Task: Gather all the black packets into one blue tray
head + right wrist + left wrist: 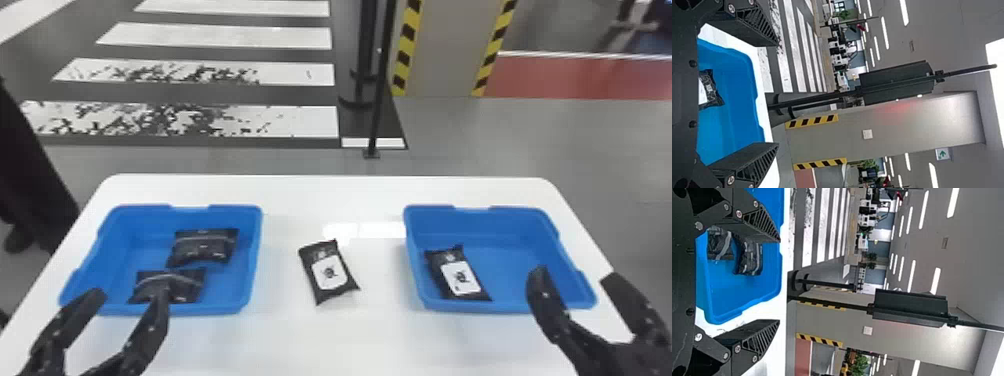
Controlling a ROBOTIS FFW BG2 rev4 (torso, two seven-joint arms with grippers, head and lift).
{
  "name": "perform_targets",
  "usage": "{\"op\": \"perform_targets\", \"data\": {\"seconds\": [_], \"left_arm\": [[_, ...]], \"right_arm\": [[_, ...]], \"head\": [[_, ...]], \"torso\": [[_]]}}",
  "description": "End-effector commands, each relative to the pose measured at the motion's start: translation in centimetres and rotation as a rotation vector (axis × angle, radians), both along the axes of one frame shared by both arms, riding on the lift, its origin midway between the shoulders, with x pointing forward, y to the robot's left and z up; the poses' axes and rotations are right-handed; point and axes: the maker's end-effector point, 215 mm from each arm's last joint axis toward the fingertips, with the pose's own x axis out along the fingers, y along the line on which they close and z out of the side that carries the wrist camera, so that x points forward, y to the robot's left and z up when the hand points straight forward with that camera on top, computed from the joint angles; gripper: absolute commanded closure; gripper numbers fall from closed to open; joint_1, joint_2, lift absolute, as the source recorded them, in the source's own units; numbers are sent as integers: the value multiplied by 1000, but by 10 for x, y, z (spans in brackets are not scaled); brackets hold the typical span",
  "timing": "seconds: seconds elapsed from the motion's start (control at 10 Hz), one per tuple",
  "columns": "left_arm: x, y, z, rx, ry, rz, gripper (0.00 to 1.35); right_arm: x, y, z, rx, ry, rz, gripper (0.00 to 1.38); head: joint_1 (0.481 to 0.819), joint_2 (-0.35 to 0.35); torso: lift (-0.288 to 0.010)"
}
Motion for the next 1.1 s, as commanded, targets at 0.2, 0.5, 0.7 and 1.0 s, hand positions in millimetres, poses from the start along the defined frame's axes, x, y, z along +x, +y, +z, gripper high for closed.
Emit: {"op": "perform_targets", "data": {"seconds": [0.2,0.5,0.7,1.0], "left_arm": [[-1,0,-4,3,12,1,329],[0,-1,-5,10,23,-3,329],[4,-4,-10,41,45,-12,329],[21,-28,-4,57,55,-72,329]], "right_arm": [[0,2,9,-33,-15,4,116],[0,2,6,-26,-10,3,116],[0,4,6,-23,-11,6,117],[0,17,0,4,-2,28,117]], "head": [[695,-50],[695,-48],[695,-48],[695,-55]], "torso": [[-110],[-110],[-110],[-110]]}}
